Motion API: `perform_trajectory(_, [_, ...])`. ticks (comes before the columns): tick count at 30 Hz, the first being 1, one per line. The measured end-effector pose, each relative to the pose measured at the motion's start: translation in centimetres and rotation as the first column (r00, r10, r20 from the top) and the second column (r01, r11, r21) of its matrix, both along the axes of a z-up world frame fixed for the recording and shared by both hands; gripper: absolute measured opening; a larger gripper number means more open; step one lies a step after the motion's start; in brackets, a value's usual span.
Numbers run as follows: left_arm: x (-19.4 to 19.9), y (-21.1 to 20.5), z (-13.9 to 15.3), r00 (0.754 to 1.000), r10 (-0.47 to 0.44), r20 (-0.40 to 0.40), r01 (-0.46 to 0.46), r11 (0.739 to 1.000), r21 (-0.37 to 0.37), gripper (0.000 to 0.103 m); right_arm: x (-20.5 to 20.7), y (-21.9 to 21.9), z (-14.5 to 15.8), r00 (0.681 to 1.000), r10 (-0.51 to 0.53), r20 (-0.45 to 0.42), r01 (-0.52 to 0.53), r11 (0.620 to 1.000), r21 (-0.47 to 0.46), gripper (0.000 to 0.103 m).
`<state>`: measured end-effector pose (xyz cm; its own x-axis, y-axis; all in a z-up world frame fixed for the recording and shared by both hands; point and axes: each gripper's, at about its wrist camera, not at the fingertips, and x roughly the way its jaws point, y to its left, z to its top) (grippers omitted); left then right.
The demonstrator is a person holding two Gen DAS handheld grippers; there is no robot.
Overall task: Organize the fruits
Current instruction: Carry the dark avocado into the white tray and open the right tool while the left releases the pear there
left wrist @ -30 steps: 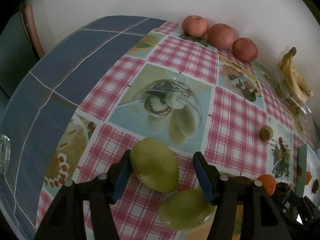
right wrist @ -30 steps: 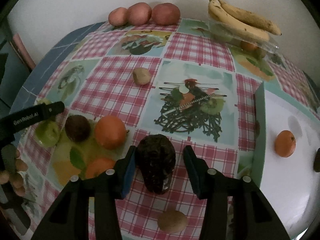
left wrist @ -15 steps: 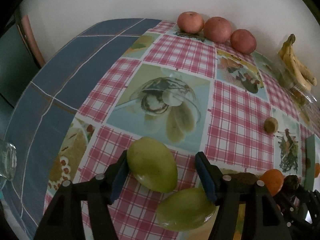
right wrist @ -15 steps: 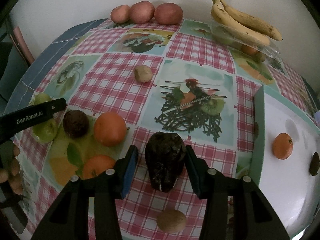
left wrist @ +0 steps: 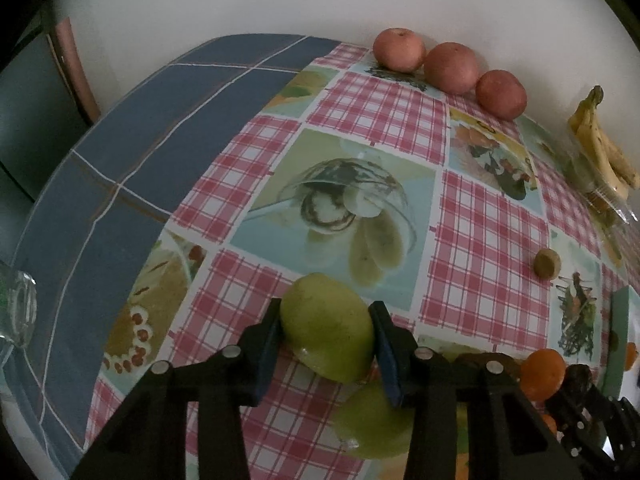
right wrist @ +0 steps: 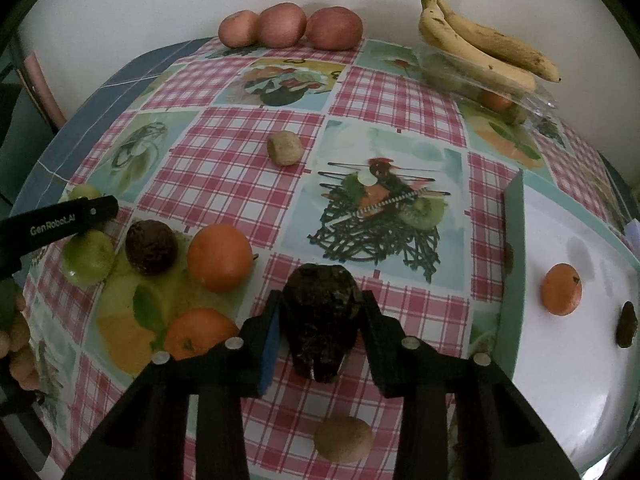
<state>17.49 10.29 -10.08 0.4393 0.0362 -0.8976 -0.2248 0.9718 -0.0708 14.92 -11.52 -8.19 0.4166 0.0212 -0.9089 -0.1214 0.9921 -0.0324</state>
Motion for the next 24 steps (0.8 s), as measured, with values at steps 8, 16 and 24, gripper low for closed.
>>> perform_trajectory(8, [0.1,0.1,0.3,1.000,0.007,-0.004,-0.007,1.000,-0.028,0.045,-0.1,0.1,0.1,1.000,-0.009,0.005,0.009,1.000,-0.001,0.038])
perform_trajectory(16, [-0.1,-0.4,3.7,0.998,-0.003,0.057,0.003,1.000,0.004,0.045,-0.1,0.1,2.1,0.998,-0.018,0.057,0.019,1.000,-0.003,0.038])
perform_trajectory(24, [-0.9,-3.3,8.5,0.985,-0.082,0.149,0.079,0.997,0.026,0.045,-0.3,-2.5,6.1,0.989,-0.092,0.114,0.087,0.995,0.049,0.038])
